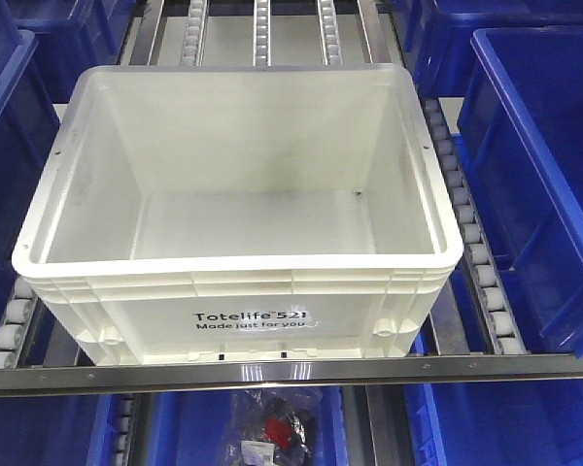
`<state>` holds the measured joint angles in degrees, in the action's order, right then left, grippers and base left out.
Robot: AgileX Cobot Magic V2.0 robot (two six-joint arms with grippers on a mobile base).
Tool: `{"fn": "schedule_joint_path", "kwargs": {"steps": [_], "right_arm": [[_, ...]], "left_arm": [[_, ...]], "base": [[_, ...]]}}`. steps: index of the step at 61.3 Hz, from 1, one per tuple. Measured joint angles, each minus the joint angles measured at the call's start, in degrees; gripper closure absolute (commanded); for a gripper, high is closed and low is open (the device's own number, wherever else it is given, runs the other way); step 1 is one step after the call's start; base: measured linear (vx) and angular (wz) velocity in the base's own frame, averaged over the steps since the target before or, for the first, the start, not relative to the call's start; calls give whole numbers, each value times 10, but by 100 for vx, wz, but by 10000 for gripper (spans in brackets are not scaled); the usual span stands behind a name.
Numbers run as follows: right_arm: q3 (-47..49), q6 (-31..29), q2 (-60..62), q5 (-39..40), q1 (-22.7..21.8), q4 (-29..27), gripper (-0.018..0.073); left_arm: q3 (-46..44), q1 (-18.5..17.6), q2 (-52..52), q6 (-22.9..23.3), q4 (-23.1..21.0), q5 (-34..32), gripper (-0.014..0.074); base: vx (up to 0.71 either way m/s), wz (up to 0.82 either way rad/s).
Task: Move bin from left to right shelf
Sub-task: 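Lower both grippers beside the white tote's side walls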
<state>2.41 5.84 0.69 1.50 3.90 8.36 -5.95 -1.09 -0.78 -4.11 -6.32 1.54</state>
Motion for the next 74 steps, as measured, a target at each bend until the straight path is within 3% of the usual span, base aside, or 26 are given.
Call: {"fn": "schedule_joint_path", "kwargs": {"steps": [16,30,48,62,69,74], "right_arm": [[186,0,-47,-104,0,1,568],[311,-1,-163,-250,0,8,568],[323,-1,-288,-358,0,-4,568],[323,-1,-341,-373,0,-16,565],[323,-1,-353,-373,0,-17,523],[323,-1,-359,-374,0,-17,440]], "left_arm": [[-202,0,28,0,0,39,602],[-353,0,142,-1,4,224,602],[-365,0,246,-1,6,396,602],[-365,0,260,-1,6,419,588],[-365,0,260,-1,6,423,504],[-365,0,260,-1,6,423,384]], "base": [[0,0],[0,0],[0,0],[0,0],[0,0],[0,0]]}}
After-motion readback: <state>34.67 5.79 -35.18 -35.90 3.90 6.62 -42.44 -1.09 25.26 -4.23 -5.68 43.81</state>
